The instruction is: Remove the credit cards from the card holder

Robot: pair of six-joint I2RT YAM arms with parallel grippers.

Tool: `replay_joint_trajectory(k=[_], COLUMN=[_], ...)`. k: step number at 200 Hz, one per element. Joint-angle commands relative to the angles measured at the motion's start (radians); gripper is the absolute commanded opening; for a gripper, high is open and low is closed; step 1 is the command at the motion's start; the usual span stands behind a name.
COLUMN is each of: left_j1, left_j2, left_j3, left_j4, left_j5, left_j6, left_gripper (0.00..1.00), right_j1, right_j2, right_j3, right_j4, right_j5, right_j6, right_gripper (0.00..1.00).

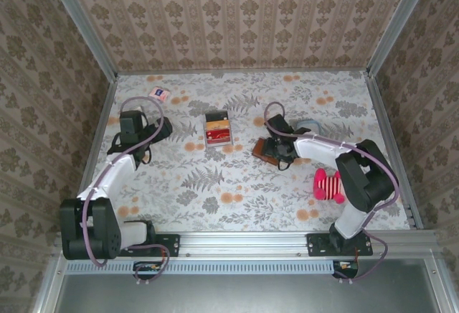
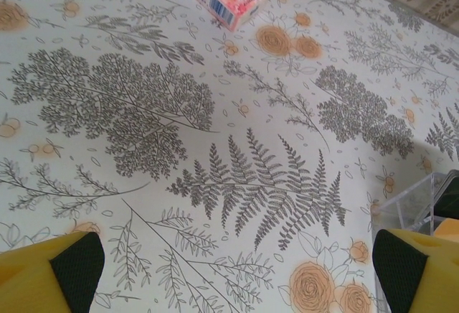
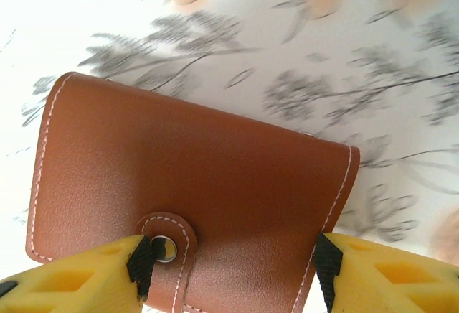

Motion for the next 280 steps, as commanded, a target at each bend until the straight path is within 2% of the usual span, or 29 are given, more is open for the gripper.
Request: replay_joint_trajectory(k=[1, 25, 41, 77, 102, 135, 193, 254, 267, 280], left_j1=[-0.014, -0.032, -0.046, -0.079, -0.096, -0.104, -0.112, -0.145, -0.161, -0.182], left_j2=[0.015, 0.027, 0.037, 0.055, 0.061, 0.059, 0.071, 0.091, 0.098, 0.109], left_j3=[0.005, 0.009, 0.016, 0.020, 0.022, 0.025, 0.031, 0.046, 0.050, 0.062], left_j4=[0.015, 0.014, 0.013, 0.011, 0.000, -0.020, -0.027, -0.049, -0.051, -0.059], left_j5=[0.024, 0.031, 0.037, 0.037, 0.037, 0.035, 0.034, 0.060, 0.073, 0.087], left_j6=[-0.024, -0.030, -0.038, -0.056, -0.059, -0.060, -0.071, -0.083, -0.085, -0.090], left_gripper=[1.00, 1.00, 1.00, 1.00, 1.00, 1.00, 1.00, 1.00, 1.00, 1.00], right_j1=[0.033, 0.030, 0.020, 0.003, -0.005, -0.004, 0.032, 0.123, 0.124, 0.121], right_j2=[0.016, -0.041, -0.025, 0.123, 0.230, 0.307, 0.304, 0.195, 0.149, 0.078], right_j3=[0.017, 0.054, 0.107, 0.268, 0.374, 0.444, 0.414, 0.292, 0.273, 0.251], right_j4=[-0.055, -0.086, -0.100, -0.124, -0.135, -0.157, -0.169, -0.210, -0.214, -0.218], right_j5=[-0.046, 0.036, 0.062, 0.041, -0.018, -0.061, -0.210, -0.315, -0.304, -0.242], right_j6=[0.028, -0.025, -0.067, -0.135, -0.146, -0.142, -0.187, -0.190, -0.168, -0.137], right_gripper=[0.65, 0.68, 0.70, 0.70, 0.67, 0.63, 0.50, 0.48, 0.48, 0.50])
